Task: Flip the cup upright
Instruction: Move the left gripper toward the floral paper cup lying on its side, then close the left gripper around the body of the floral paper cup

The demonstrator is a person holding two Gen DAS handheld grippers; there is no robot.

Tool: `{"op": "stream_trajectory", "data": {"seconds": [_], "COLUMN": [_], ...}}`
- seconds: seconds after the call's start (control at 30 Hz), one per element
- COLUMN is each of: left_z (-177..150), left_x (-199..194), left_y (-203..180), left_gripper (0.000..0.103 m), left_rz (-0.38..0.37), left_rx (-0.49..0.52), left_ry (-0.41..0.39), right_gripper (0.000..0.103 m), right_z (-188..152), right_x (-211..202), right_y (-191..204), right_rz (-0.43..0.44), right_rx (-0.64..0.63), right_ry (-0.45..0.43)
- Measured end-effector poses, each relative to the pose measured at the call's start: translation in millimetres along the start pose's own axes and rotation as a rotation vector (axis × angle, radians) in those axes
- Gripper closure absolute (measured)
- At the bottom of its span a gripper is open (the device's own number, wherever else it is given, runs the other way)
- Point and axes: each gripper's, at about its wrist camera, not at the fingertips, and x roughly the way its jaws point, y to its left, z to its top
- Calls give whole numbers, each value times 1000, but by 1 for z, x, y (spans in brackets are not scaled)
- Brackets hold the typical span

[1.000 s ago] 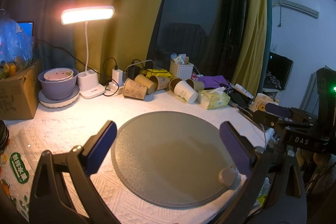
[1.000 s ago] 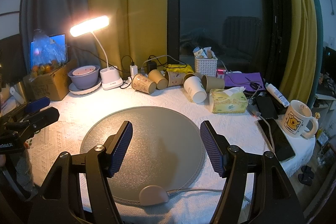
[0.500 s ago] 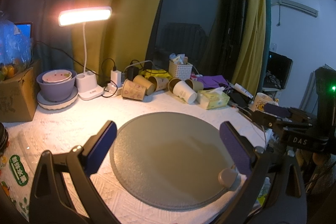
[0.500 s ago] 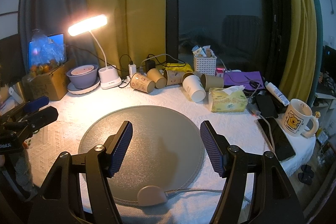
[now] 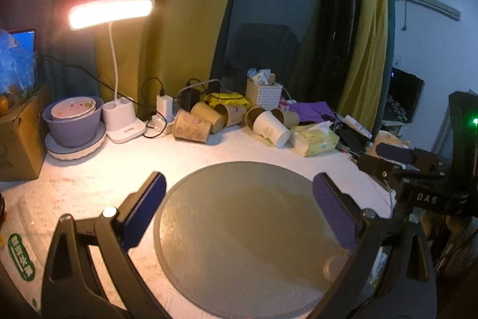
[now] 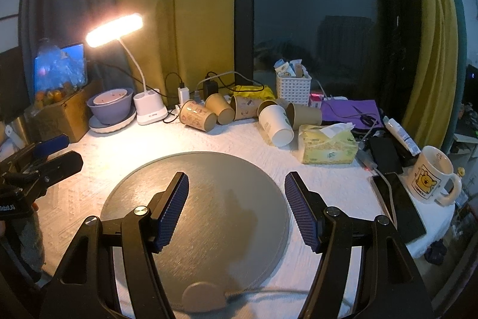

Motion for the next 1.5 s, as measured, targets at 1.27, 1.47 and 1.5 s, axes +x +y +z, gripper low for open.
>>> {"op": "stream_trajectory", "data": {"seconds": [1.27, 1.47, 1.5], "left_z": [51, 56, 56], "left_x": [310, 324, 327], "left_y": [105, 110, 112], "left_gripper": [4, 4, 4], "left_rz": [145, 140, 138], "left_rx": [-618, -665, -679], "left_ry": [326, 314, 322], "right_gripper": [33, 33, 33], "right_z": [114, 112, 112], "right_x": [251, 258, 259], "right_y": [-70, -69, -69], "right_rz": [153, 168, 168], "right_rx": [-65, -62, -61], "right_ry": [136, 138, 139]}}
